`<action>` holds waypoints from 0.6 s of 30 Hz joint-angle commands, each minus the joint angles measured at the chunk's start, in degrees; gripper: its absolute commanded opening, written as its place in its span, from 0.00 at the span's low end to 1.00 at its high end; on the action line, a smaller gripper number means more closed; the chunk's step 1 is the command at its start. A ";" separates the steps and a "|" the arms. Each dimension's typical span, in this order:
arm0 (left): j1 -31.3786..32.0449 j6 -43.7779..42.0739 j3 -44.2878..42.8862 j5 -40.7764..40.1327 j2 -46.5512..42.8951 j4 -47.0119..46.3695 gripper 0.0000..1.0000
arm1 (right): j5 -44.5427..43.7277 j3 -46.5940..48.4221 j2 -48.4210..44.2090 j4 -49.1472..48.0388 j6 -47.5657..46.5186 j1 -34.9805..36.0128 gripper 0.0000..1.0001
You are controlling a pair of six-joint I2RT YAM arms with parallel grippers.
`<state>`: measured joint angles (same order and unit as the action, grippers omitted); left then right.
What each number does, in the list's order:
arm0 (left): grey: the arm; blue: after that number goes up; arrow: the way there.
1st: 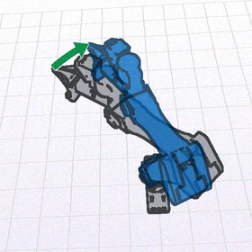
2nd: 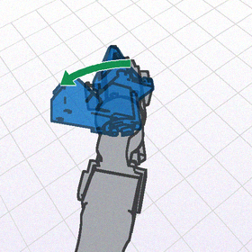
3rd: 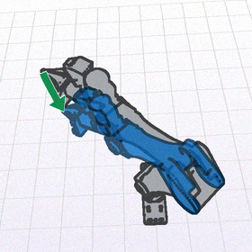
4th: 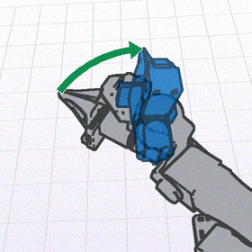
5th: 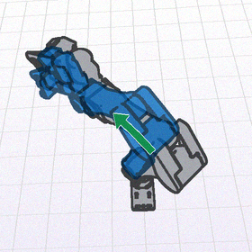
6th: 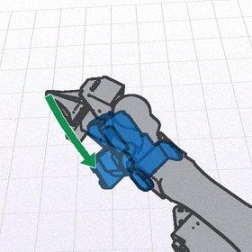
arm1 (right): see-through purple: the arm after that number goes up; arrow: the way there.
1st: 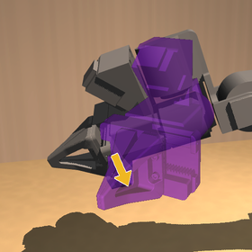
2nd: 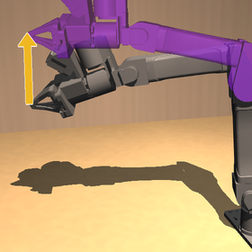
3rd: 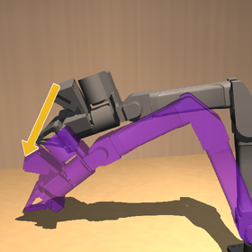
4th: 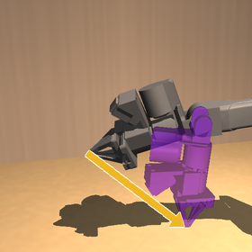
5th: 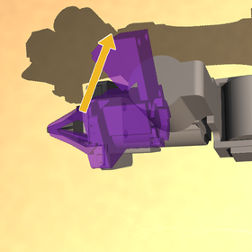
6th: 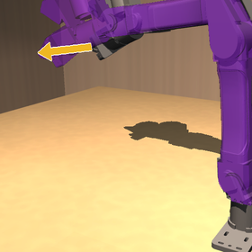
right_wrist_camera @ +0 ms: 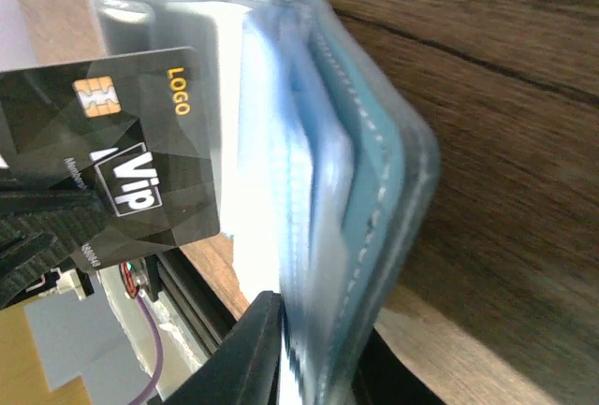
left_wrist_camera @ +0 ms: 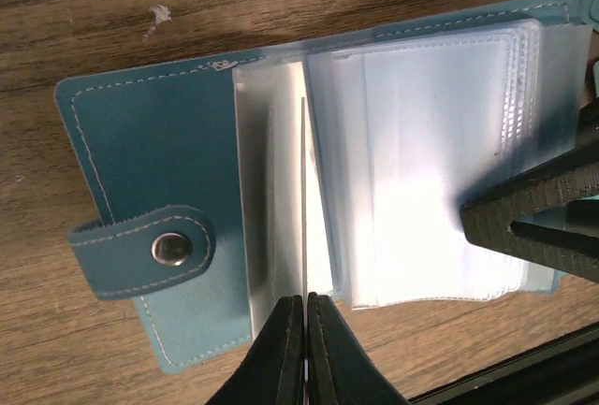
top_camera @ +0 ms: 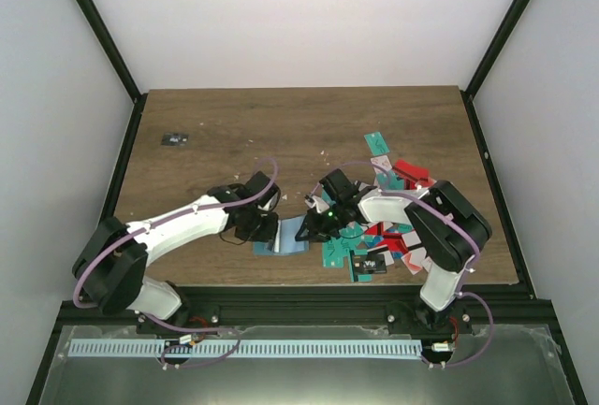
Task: Put the credit cards into the card holder
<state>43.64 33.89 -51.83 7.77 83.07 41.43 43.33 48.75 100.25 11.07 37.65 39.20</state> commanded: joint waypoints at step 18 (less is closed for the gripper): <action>-3.29 2.83 7.14 8.85 -4.93 -12.81 0.04 | -10.20 5.35 -4.31 15.77 -10.48 0.44 0.47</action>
<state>40.95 35.79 -45.54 14.28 79.18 31.51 36.29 51.42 98.63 22.50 29.17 39.24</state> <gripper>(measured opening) 0.040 0.471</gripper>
